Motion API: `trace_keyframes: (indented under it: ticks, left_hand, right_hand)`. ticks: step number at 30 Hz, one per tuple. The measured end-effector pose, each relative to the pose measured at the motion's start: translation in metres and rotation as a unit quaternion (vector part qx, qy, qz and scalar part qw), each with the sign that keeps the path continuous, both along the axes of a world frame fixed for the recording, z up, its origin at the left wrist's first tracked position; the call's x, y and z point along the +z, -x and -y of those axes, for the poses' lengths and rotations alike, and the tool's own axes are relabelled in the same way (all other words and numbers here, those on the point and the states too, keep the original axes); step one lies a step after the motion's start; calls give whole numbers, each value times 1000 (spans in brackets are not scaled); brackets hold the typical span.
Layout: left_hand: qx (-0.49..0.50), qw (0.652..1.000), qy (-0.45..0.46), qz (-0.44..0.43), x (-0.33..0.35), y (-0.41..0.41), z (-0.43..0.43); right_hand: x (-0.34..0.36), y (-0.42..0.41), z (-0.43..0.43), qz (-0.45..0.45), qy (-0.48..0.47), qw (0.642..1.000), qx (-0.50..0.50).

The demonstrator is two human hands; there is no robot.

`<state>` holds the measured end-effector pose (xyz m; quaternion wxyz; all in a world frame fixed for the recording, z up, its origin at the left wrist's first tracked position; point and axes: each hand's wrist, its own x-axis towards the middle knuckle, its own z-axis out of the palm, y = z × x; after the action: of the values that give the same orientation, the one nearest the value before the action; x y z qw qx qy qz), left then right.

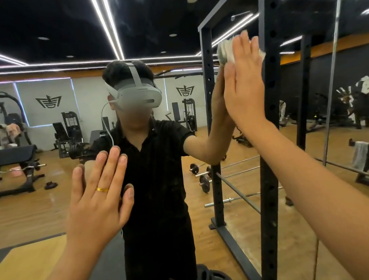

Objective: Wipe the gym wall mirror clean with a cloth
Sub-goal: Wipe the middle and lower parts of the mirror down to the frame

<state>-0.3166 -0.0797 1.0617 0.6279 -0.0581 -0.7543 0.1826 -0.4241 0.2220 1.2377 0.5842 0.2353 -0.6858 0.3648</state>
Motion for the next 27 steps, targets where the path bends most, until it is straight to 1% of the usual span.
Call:
trace_keyframes:
  ticks: [2,4,7,8,10,12,15,17,18,20,23,24,27]
  left_hand:
    - [0,1000,1,-2,1,1,-1]
    - [-2,1000,-1,-2,3,1,-1]
    - [-5,1000,-5,1,2,0,-1]
    - [-5,1000,-5,0,2,0,-2]
    - [0,1000,-5,-5,2,1,-4]
    - [0,1000,-8,-3,1,1,-5]
    - [2,1000,-9,3,1,0,-2]
    - [2,1000,-10,4,1,-2,-3]
    - [1,1000,-12,6,2,-2,-3]
    - [-2,1000,-13,8,1,-4,-2]
    - [-7,1000,-6,1,1,-4,-3]
    - [-8,1000,-5,-3,1,-3,-4]
    - [-4,1000,-8,-7,4,-2,-5]
  right_hand:
    - [0,4,0,-13,12,1000,-10]
    - [-36,-1,13,-7,7,1000,-13]
    - [-118,-15,29,27,-65,997,16]
    - [-133,-15,26,29,-94,995,17]
    - [-127,-11,17,18,-135,991,9]
    - [-94,-12,17,-4,-144,989,17]
    - [-41,-17,22,6,-110,993,32]
    - [-32,-12,27,8,-86,996,27]
    - [-38,-12,32,12,-74,997,27]
    - [-70,-17,46,21,-56,998,35]
    - [-136,-28,64,22,-83,996,30]
    - [-146,-29,66,19,-88,996,25]
    - [-128,-23,67,-7,-84,996,16]
